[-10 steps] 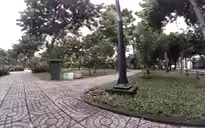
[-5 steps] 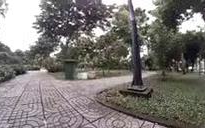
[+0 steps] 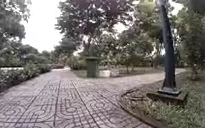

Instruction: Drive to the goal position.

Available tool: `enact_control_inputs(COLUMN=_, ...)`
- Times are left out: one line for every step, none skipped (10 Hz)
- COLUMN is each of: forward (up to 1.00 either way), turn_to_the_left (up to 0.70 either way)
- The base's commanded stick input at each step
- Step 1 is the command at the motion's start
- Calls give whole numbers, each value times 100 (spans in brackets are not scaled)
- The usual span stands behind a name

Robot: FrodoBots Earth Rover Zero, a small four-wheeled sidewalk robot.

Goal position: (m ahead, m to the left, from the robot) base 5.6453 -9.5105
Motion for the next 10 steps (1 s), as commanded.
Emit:
enact_control_inputs(forward=70, turn_to_the_left=27)
enact_control_inputs(forward=70, turn_to_the_left=27)
enact_control_inputs(forward=70, turn_to_the_left=27)
enact_control_inputs(forward=70, turn_to_the_left=25)
enact_control_inputs(forward=70, turn_to_the_left=8)
enact_control_inputs(forward=70, turn_to_the_left=0)
enact_control_inputs(forward=70, turn_to_the_left=0)
enact_control_inputs(forward=70, turn_to_the_left=0)
enact_control_inputs(forward=70, turn_to_the_left=0)
enact_control_inputs(forward=70, turn_to_the_left=0)
